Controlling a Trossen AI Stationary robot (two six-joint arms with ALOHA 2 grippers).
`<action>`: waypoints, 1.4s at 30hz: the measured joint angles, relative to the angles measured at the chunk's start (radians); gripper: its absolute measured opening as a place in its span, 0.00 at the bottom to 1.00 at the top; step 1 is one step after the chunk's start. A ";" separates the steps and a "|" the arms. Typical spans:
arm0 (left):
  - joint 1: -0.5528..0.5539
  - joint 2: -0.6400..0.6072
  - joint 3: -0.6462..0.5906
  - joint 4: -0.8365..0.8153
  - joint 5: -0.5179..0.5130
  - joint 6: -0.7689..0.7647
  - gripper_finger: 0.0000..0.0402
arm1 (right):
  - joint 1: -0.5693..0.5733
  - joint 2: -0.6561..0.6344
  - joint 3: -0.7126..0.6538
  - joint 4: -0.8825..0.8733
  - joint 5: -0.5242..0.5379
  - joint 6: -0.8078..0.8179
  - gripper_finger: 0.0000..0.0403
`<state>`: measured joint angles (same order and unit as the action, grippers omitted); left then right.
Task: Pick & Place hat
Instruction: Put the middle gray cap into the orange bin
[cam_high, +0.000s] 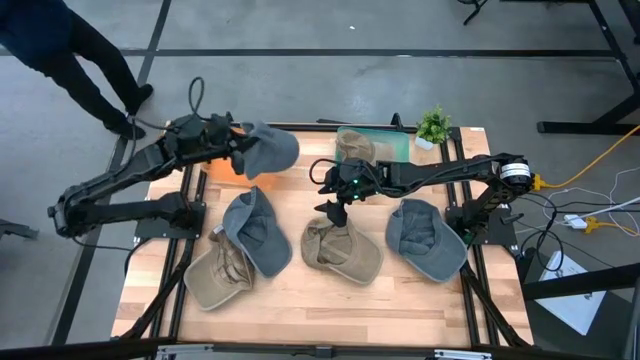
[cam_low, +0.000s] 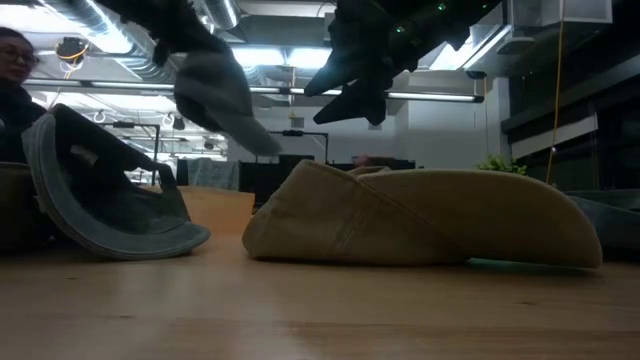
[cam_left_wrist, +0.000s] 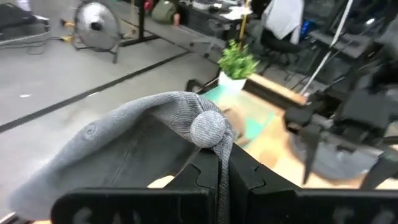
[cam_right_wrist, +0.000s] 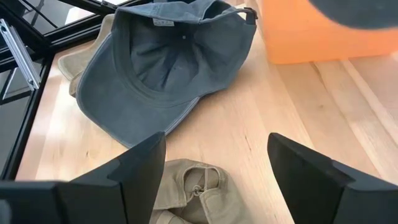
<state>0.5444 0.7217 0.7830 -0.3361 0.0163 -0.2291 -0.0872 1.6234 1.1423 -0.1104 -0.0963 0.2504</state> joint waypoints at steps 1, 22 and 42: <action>0.012 -0.011 0.000 -0.025 -0.001 0.013 0.01 | -0.001 0.000 0.000 0.000 0.000 -0.001 0.69; 0.194 -0.031 0.000 -0.289 -0.196 0.278 0.01 | -0.039 0.000 0.000 0.001 0.053 -0.023 0.69; 0.283 0.136 -0.076 -0.259 0.115 0.269 0.01 | -0.079 0.000 0.000 0.006 0.052 -0.059 0.69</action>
<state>0.8274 0.8574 0.7071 -0.5949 0.1310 0.0403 -0.1665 1.6234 1.1423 -0.1047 -0.0444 0.1910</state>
